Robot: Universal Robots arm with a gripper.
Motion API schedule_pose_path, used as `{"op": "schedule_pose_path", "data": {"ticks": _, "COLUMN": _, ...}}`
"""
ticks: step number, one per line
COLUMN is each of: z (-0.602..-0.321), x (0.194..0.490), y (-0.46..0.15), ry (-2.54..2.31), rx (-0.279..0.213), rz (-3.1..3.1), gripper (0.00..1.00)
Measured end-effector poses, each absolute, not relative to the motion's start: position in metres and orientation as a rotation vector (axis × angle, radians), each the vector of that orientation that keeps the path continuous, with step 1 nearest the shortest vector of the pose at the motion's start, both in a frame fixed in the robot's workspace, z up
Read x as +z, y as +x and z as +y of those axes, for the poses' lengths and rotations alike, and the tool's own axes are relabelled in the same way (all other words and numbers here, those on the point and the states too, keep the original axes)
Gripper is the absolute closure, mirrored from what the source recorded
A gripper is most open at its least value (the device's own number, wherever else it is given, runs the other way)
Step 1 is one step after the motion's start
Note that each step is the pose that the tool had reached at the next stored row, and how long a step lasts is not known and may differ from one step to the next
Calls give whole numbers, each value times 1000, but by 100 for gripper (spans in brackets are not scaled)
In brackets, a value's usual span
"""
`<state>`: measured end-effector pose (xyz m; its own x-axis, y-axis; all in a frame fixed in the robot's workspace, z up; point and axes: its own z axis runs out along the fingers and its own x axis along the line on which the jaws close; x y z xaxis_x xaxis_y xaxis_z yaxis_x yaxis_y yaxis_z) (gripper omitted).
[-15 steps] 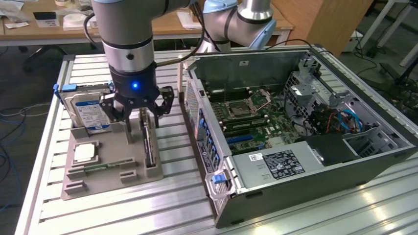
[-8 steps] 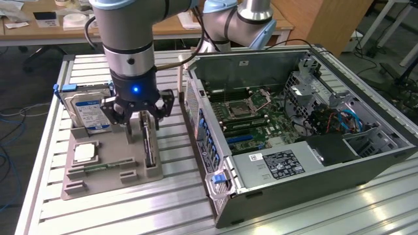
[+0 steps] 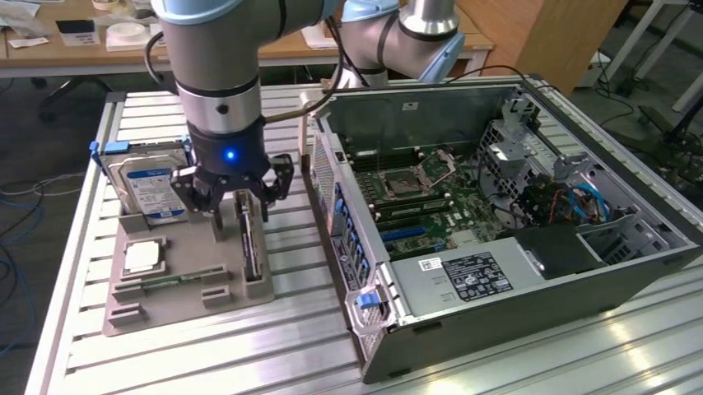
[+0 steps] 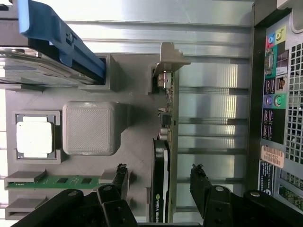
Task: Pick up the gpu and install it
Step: 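Pick up the gpu and move the gpu toward the slot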
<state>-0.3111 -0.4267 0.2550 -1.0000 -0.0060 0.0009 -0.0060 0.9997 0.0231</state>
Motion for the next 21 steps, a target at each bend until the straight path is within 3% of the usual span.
{"op": "schedule_pose_path", "data": {"ticks": 21, "z": -427, "x": 232, "y": -310, "ry": 9, "rx": -38, "rz": -3137, "gripper": 35}}
